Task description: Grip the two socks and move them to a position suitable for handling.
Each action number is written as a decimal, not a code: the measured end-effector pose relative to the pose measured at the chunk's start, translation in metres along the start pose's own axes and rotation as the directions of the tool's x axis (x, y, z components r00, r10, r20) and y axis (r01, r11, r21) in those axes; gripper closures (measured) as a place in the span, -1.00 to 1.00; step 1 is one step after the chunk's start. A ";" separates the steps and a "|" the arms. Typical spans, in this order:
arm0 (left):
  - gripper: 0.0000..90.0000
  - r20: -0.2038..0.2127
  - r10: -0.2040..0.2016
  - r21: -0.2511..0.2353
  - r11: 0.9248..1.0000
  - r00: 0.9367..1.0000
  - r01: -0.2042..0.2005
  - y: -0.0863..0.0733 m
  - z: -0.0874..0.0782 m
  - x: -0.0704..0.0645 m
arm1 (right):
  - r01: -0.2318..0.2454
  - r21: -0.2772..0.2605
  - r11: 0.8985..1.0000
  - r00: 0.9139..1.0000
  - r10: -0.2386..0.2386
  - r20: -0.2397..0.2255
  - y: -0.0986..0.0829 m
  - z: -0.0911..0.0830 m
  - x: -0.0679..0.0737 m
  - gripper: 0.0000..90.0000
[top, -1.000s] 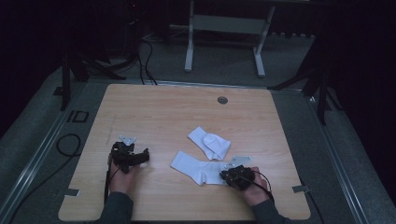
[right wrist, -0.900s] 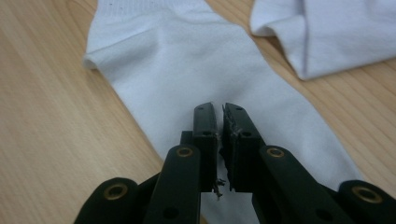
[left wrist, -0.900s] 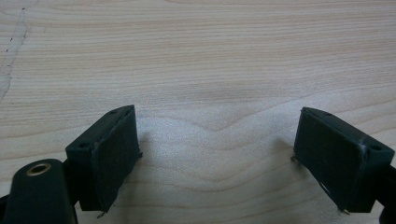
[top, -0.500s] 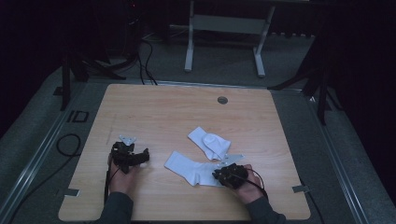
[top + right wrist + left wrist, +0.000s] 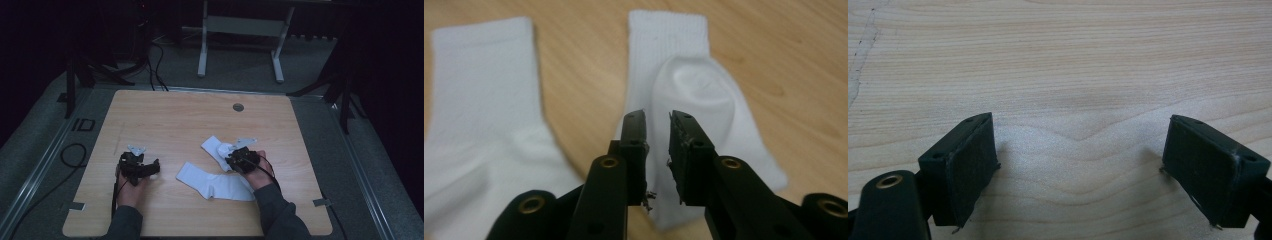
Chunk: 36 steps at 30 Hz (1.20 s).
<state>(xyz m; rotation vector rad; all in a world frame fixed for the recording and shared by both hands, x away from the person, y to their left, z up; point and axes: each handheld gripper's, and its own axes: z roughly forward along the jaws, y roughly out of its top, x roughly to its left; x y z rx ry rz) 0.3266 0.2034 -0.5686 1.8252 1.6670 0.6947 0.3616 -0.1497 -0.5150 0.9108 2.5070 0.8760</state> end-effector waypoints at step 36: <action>-0.69 0.002 0.004 0.001 1.000 1.000 -0.004 0.000 0.000 0.000 | -0.092 0.033 0.995 0.994 0.090 0.065 0.034 0.009 -0.018 0.96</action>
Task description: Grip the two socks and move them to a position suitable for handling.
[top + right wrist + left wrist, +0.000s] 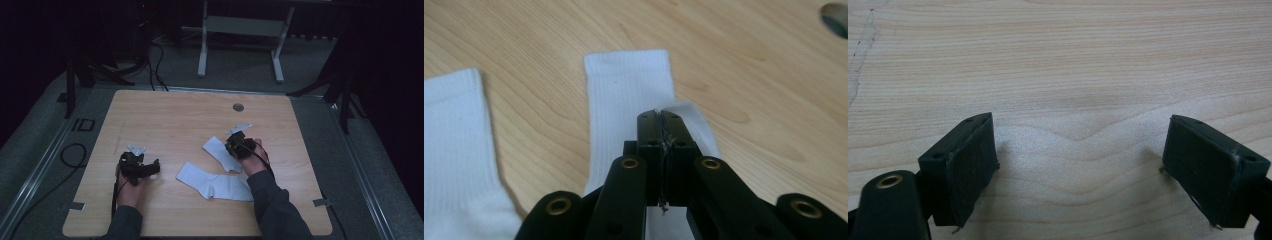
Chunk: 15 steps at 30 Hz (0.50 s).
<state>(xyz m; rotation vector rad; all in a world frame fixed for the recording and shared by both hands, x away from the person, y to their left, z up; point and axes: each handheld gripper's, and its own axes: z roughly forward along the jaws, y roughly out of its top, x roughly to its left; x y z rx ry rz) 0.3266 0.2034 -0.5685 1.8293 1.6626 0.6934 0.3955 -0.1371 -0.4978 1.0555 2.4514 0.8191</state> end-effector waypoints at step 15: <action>-0.69 0.000 -0.003 -0.001 1.000 1.000 0.003 0.000 0.000 0.000 | -0.039 -0.045 0.998 0.999 0.041 0.033 -0.036 -0.031 -0.020 0.96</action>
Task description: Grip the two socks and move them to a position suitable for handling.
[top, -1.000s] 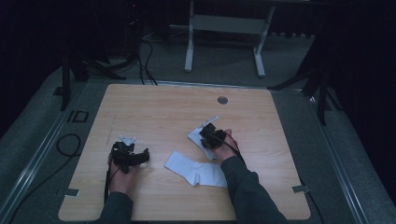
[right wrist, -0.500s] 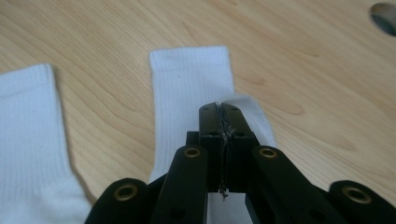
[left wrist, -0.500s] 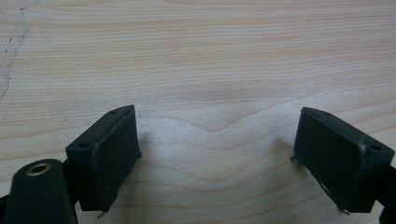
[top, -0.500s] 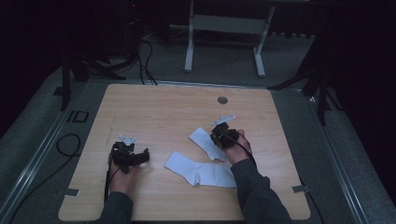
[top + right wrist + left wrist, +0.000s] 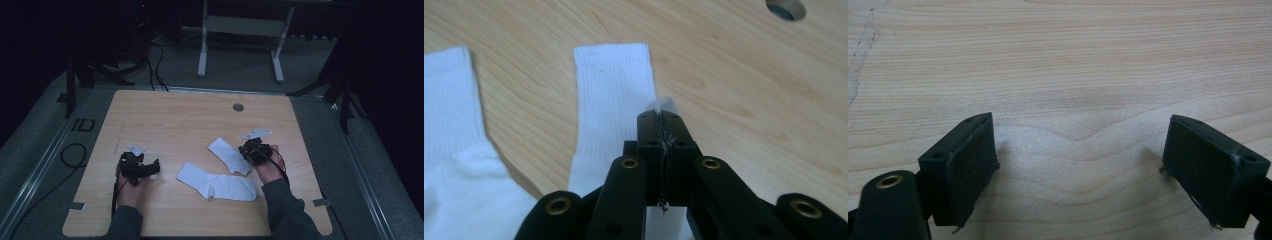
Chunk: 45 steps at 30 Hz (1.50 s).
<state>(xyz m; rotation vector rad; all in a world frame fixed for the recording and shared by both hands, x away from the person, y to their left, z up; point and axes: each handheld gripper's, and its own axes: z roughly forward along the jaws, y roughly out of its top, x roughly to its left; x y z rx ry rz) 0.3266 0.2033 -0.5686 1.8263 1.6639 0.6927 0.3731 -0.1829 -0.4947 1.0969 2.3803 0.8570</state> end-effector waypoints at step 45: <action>-0.69 0.000 0.001 0.000 1.000 1.000 -0.001 0.000 0.000 0.000 | -0.304 -0.165 0.938 0.942 0.322 0.096 -0.104 -0.063 -0.057 0.94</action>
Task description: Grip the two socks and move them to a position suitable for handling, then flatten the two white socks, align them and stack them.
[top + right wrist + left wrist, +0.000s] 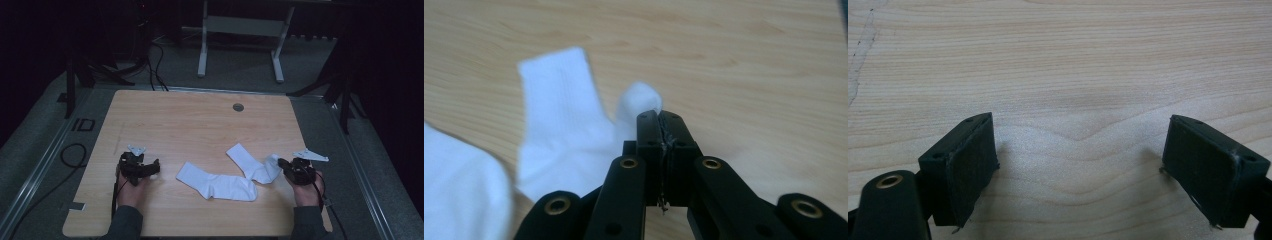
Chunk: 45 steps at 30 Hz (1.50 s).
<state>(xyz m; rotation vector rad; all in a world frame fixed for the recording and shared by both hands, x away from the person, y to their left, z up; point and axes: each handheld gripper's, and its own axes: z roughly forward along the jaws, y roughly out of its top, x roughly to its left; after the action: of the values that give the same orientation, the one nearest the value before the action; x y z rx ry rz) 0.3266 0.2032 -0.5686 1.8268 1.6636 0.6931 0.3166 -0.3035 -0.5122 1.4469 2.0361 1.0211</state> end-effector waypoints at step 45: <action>-0.69 0.004 0.005 0.001 1.000 1.000 -0.005 0.000 0.000 -0.001 | 0.213 0.217 0.953 0.977 -0.202 -0.072 -0.015 0.042 0.045 0.95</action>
<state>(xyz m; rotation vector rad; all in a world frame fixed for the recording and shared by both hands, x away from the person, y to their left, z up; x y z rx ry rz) 0.3261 0.2021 -0.5686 1.8331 1.6574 0.6903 0.3215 -0.2512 -0.5479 1.2867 2.3431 0.7682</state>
